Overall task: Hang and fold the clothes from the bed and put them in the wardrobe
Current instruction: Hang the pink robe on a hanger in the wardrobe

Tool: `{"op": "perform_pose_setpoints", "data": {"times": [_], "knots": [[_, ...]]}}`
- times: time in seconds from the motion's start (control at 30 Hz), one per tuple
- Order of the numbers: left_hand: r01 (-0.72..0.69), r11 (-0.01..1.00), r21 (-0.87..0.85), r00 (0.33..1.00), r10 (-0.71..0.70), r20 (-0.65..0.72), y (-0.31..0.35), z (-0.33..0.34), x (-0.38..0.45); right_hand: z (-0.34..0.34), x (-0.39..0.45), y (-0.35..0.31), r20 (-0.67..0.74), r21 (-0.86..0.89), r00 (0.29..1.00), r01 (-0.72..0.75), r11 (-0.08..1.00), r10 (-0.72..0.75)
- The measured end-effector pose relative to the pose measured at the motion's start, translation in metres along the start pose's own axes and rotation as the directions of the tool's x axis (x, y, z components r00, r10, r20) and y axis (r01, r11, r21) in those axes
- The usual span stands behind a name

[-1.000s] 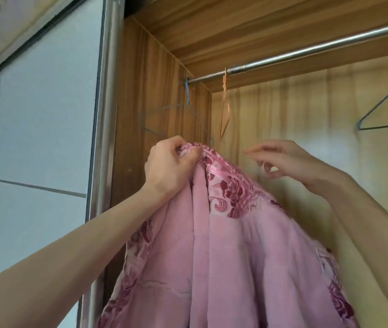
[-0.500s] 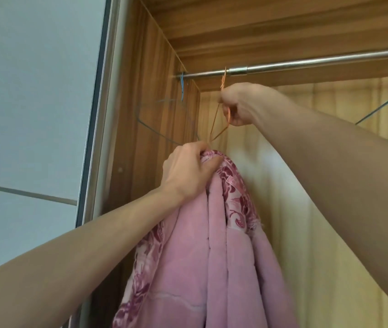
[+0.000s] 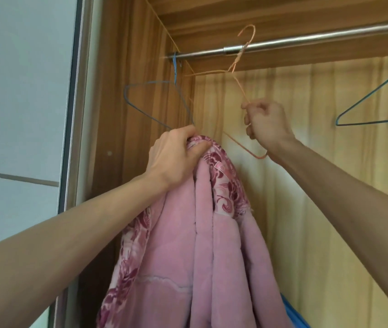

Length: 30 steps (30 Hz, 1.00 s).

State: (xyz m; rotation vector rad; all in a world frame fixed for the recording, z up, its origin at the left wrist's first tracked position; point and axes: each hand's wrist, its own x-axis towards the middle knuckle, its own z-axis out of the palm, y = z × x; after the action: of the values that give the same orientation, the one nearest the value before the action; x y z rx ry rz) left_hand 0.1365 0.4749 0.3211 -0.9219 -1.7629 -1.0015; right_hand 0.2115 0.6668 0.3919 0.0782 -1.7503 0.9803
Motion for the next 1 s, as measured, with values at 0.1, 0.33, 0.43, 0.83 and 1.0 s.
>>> {"op": "perform_pose_setpoints", "data": {"times": [0.1,0.33,0.43,0.83,1.0], "knots": [[0.010,1.000,0.020,1.000,-0.011,0.022,0.001,0.002,-0.004,-0.017,-0.034,0.032,0.033,0.081,0.996,-0.081,0.993,0.079],[0.050,0.999,0.016,0.999,-0.050,0.016,-0.001,0.005,-0.015,-0.044,-0.108,0.081,0.004,0.124,0.998,-0.058,0.991,0.058],[0.066,0.998,0.017,0.997,-0.066,0.030,0.005,0.006,-0.018,-0.049,-0.117,0.088,0.106,0.060,0.993,-0.048,0.997,0.041],[0.120,0.992,-0.025,0.981,-0.115,0.159,0.021,-0.002,-0.021,-0.060,-0.115,0.082,-0.036,0.091,0.992,-0.116,0.989,0.120],[0.209,0.962,-0.178,0.952,-0.158,0.263,0.021,-0.013,-0.021,-0.089,-0.108,0.073,0.207,0.338,0.978,-0.042,0.940,-0.031]]}}
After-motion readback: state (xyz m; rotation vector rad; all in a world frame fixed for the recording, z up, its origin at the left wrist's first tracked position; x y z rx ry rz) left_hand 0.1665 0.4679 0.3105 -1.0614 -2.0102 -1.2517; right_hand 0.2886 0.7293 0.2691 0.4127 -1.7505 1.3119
